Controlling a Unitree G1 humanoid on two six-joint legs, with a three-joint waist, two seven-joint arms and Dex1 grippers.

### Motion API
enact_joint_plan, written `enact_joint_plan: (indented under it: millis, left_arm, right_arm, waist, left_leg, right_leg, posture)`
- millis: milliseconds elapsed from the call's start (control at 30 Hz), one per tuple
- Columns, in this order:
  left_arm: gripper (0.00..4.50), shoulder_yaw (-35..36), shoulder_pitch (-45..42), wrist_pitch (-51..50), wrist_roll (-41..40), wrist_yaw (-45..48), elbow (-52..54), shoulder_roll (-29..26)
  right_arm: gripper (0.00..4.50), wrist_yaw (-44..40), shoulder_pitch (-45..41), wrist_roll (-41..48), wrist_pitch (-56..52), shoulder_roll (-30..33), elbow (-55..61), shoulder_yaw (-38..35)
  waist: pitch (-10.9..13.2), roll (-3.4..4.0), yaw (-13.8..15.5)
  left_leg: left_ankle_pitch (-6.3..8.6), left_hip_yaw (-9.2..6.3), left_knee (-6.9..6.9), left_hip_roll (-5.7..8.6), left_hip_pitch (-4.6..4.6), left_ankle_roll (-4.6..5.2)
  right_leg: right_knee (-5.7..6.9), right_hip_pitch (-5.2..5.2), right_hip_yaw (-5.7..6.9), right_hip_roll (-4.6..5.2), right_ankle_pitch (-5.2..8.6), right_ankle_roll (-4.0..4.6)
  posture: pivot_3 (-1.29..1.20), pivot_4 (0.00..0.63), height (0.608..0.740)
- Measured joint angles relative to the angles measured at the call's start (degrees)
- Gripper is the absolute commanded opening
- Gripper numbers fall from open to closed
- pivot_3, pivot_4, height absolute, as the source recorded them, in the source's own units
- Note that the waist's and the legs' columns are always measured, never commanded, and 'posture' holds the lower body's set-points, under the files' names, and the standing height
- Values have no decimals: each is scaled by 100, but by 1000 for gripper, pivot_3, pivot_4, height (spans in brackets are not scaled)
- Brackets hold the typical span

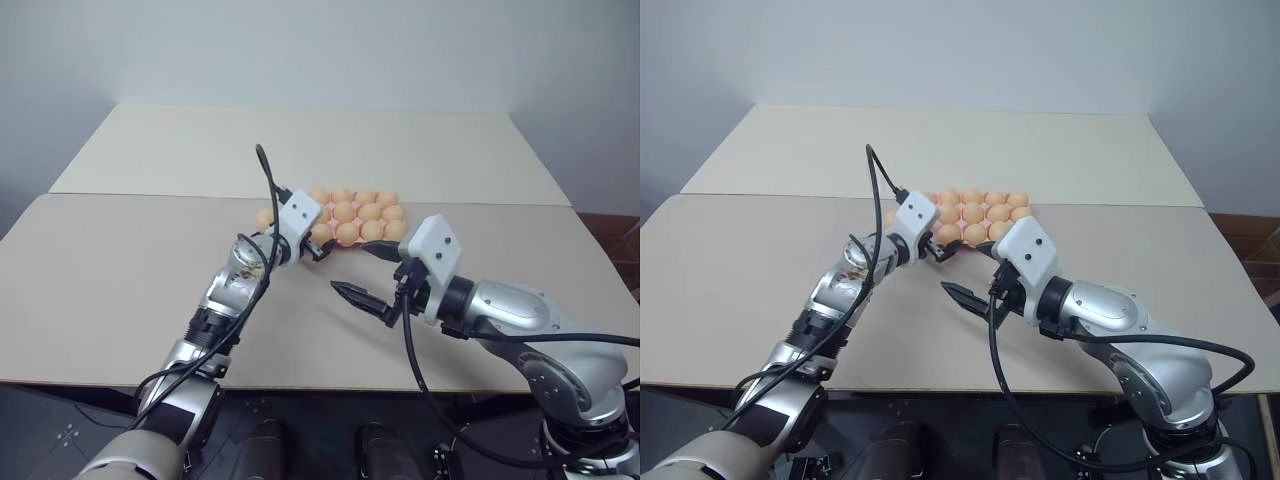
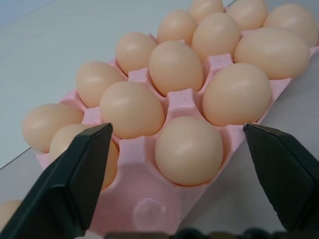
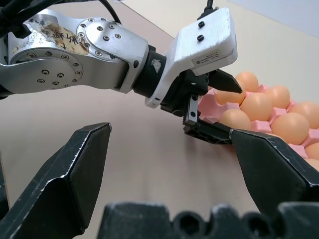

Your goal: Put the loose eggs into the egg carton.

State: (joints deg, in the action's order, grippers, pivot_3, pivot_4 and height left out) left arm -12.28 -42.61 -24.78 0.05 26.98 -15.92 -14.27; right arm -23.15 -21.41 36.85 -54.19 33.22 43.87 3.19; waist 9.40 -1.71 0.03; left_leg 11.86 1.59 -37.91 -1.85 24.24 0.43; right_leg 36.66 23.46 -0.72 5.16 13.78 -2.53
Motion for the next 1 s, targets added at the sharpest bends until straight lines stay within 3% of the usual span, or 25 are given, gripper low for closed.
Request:
enact_joint_plan:
  millis: [133, 267, 400, 633, 1000]
  left_arm:
    - [4489, 210, 336, -59, 3, -271, 830, 9]
    - [4489, 796, 867, -718, -41, -915, 2163, 202]
    - [4489, 1220, 1089, -1356, -11, -1605, 2656, 496]
    - [4489, 1805, 779, -2051, -2, -2582, 2048, 1032]
    - [4489, 2350, -176, -2191, -212, -2890, 280, 830]
  right_arm:
    - [4500, 13, 25, 24, 0, 8, 33, -14]
    - [4500, 47, 60, 42, -1, 12, 63, -32]
    - [4500, 69, 76, 42, -1, -1, 60, -31]
    - [4500, 6, -85, 29, 6, -71, -67, 40]
    - [4500, 16, -249, 18, 5, -179, -110, 105]
  waist:
    - [0, 0, -20]
    - [0, 0, -27]
    - [0, 0, -16]
    - [1, -3, -2]
    - [2, -3, -8]
  left_leg:
    - [0, -1, 0, -2, 2, 0]
    - [0, -2, 0, -2, -2, 0]
    - [-1, -2, -1, 0, -12, 0]
    - [0, -5, -1, 2, -7, 0]
    - [0, -5, -1, 2, -5, 0]
  right_leg:
    - [1, 3, -3, 1, 0, -1]
    - [8, 3, -3, 1, 0, -1]
    - [6, -10, -1, 1, -2, -2]
    - [1, -9, 3, 0, -1, -4]
    - [1, -7, 5, 1, -2, -4]
  posture:
    - [0, 150, 740]
    - [0, 150, 740]
    - [0, 150, 740]
    - [0, 150, 740]
    - [0, 150, 740]
